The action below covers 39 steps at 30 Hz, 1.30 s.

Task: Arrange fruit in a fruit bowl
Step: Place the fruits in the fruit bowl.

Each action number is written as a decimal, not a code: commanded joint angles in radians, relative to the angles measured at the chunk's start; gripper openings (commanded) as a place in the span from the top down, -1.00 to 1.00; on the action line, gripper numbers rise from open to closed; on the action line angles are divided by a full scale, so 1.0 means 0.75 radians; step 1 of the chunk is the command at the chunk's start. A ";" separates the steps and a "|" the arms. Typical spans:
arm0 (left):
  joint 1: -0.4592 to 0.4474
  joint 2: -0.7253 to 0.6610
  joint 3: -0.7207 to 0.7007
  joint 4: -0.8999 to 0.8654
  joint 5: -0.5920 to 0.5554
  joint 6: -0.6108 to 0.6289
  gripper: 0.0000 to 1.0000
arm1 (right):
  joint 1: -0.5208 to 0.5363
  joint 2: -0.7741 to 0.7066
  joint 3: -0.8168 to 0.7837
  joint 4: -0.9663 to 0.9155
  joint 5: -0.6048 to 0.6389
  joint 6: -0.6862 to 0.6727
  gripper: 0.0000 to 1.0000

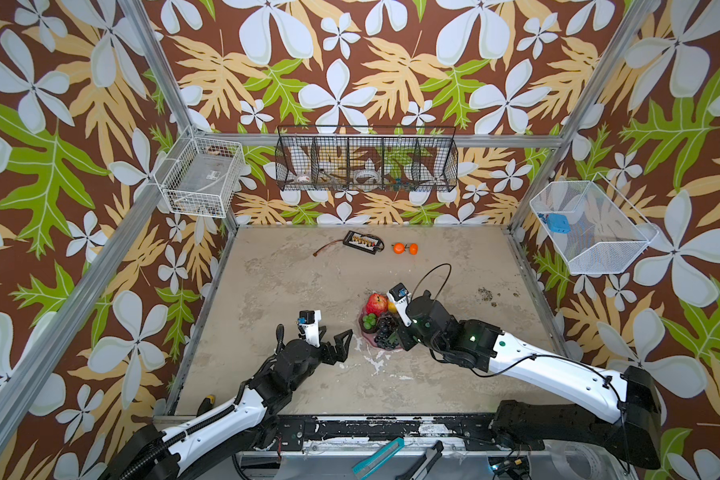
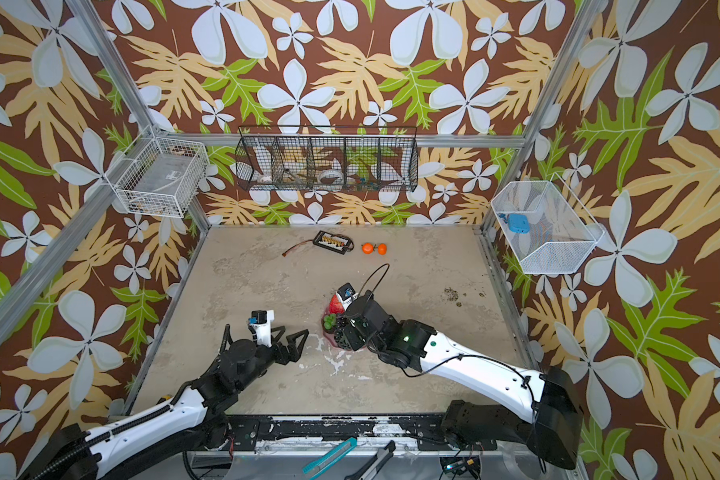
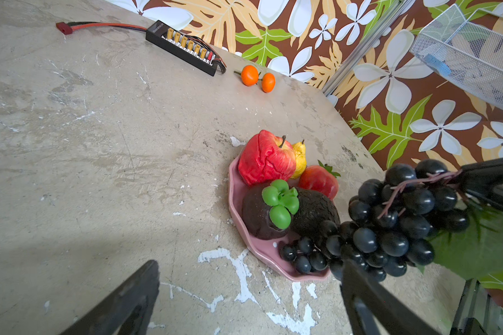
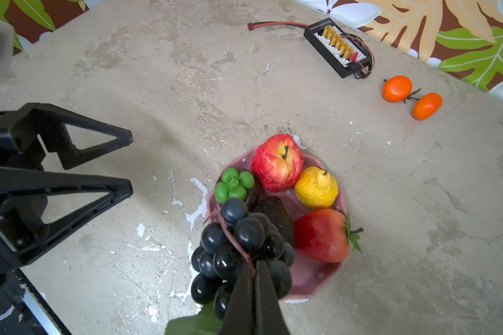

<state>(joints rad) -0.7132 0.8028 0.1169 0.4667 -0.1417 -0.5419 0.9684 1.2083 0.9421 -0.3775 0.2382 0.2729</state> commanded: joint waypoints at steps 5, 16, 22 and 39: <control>0.002 0.024 0.002 0.054 -0.003 0.000 -0.96 | -0.042 -0.037 -0.048 0.021 -0.018 0.020 1.00; 0.002 0.046 0.005 0.067 0.002 -0.003 -0.96 | -0.154 -0.074 -0.137 0.031 -0.093 0.041 1.00; 0.002 0.038 0.002 0.063 -0.003 -0.001 -0.96 | -0.199 -0.058 -0.164 0.070 -0.098 0.043 1.00; 0.002 0.005 0.004 0.039 -0.015 0.005 -0.96 | -0.307 0.197 -0.049 0.112 -0.146 -0.043 1.00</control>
<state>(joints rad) -0.7132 0.8108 0.1169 0.4816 -0.1455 -0.5415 0.7380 1.3373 0.8940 -0.3233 0.1368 0.2573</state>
